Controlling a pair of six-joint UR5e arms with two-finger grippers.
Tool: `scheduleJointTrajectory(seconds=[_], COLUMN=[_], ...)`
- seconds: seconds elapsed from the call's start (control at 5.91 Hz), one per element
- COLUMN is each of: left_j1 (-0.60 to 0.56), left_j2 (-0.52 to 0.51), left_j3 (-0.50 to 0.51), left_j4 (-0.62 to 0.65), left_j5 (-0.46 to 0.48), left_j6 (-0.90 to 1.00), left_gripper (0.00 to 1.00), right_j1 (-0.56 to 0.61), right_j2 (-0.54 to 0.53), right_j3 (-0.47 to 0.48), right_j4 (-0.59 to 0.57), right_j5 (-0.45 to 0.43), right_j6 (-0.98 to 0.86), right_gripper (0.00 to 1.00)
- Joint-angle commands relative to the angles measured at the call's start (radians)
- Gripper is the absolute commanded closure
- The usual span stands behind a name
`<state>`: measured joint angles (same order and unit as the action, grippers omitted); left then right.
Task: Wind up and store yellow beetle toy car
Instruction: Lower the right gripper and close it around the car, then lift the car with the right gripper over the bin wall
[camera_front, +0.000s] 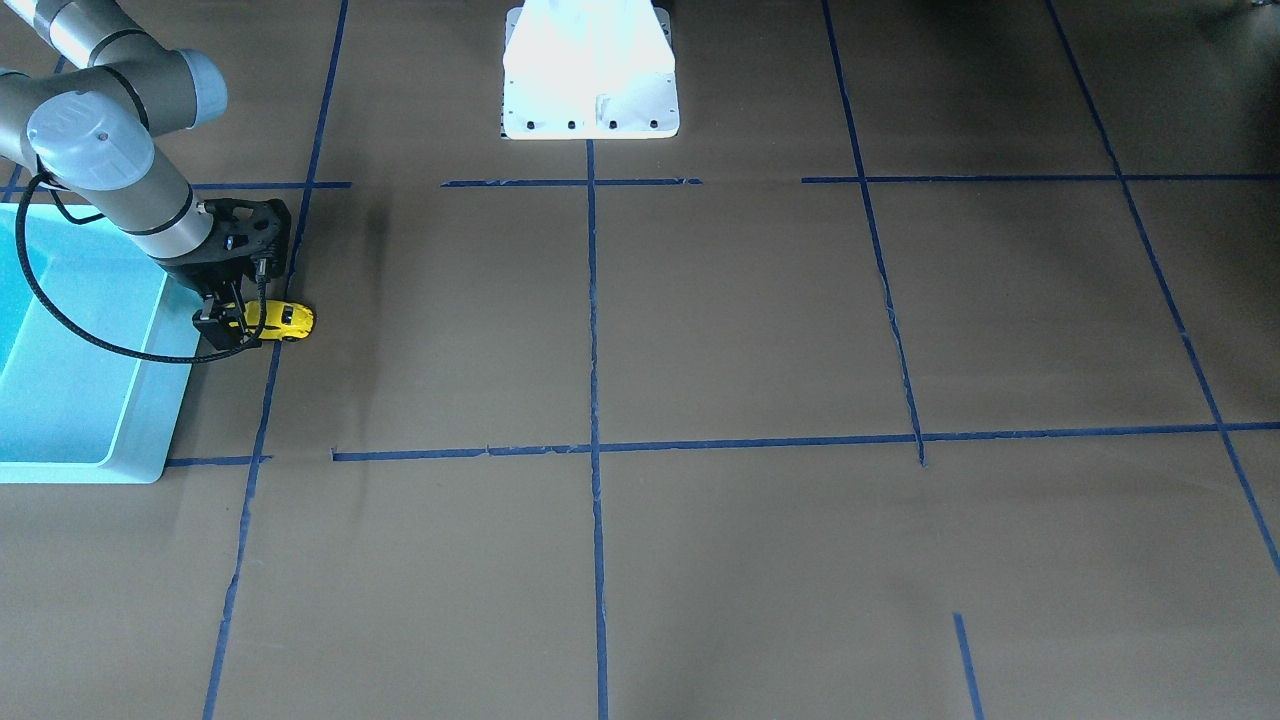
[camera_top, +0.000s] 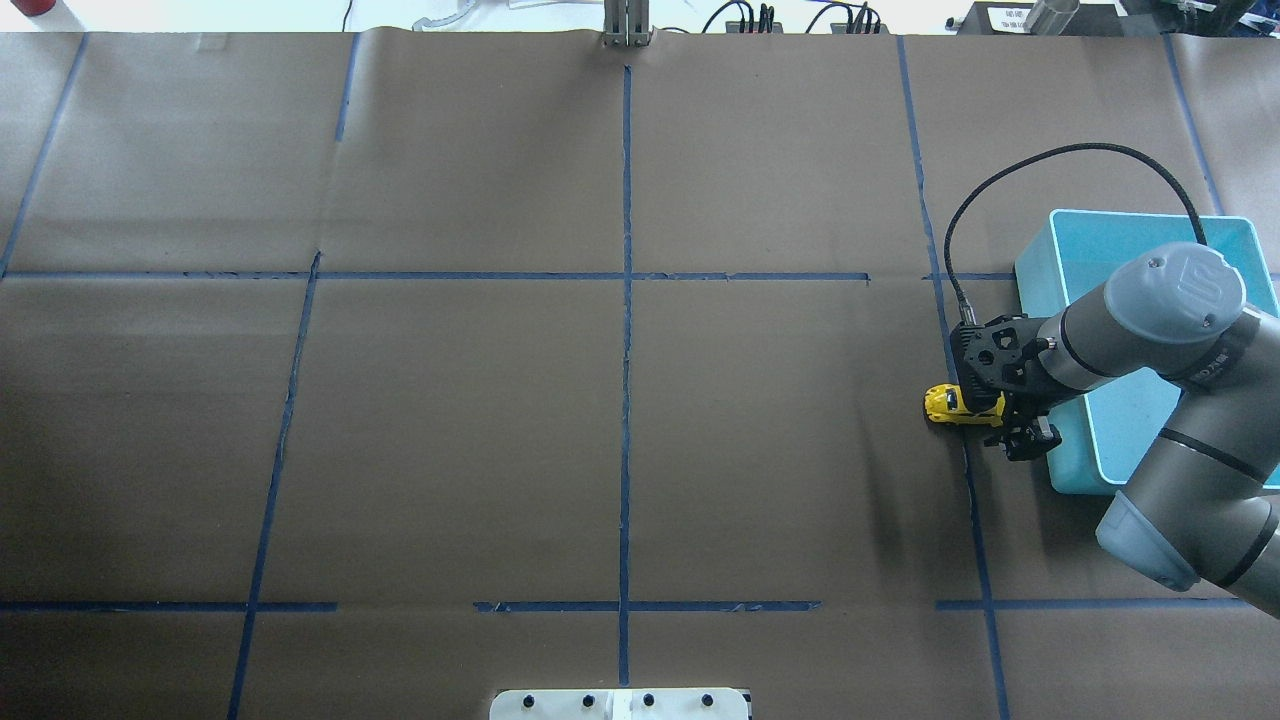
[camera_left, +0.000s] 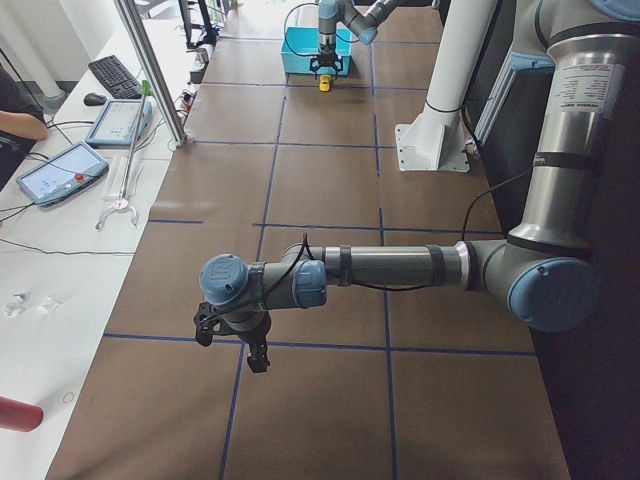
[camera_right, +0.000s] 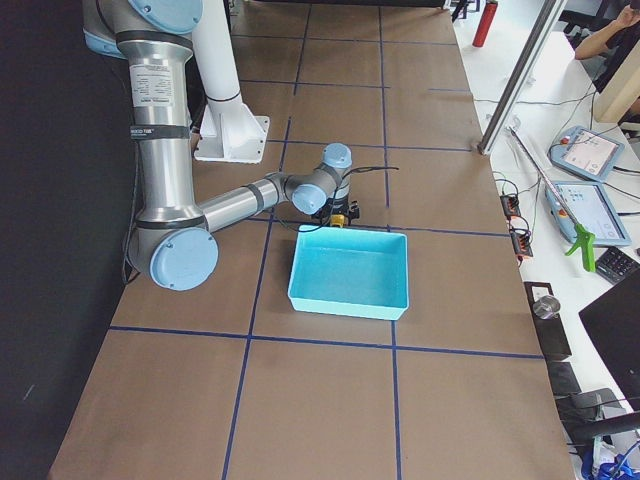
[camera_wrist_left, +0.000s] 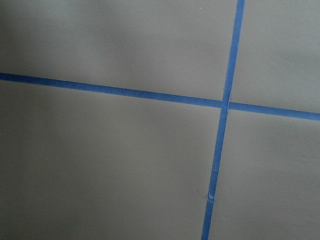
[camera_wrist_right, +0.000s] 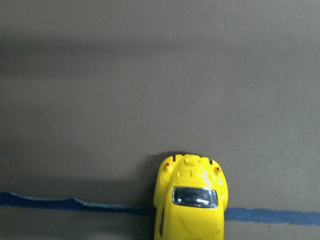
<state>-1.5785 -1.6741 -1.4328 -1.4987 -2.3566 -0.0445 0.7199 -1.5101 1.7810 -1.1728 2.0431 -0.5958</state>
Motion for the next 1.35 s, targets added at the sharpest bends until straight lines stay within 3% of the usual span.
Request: scheduleJointTrajectory(seconds=[0.0,0.17,0.34,0.51,0.85,1.18], left_j1=[0.000,0.000,0.000,0.002,0.000,-0.002], left_j2=[0.001,0.001,0.001,-0.001,0.000,0.000], left_j3=[0.000,0.000,0.000,0.000,-0.003,-0.009], left_j4=[0.000,0.000,0.000,-0.002,-0.002,-0.002], left_j5=[0.000,0.000,0.000,-0.001,-0.003,0.000], left_j6=[0.000,0.000,0.000,0.000,0.000,0.000], left_gripper=[0.00,0.00,0.00,0.00,0.00,0.00], right_j1=[-0.001,0.000,0.004,0.006,0.022,0.138], right_j2=[0.002,0.004,-0.001,-0.005,-0.008,0.008], right_j3=[-0.005,0.005,0.041,0.070,0.119,0.171], right_j4=[0.024,0.024,0.025,0.025,0.013,-0.034], right_j5=[0.002,0.003,0.005,0.011,0.017,0.160], right_j6=[0.002,0.005,0.008,0.010,0.013,0.075], right_gripper=[0.27,0.63,0.87,1.00,1.00,1.00])
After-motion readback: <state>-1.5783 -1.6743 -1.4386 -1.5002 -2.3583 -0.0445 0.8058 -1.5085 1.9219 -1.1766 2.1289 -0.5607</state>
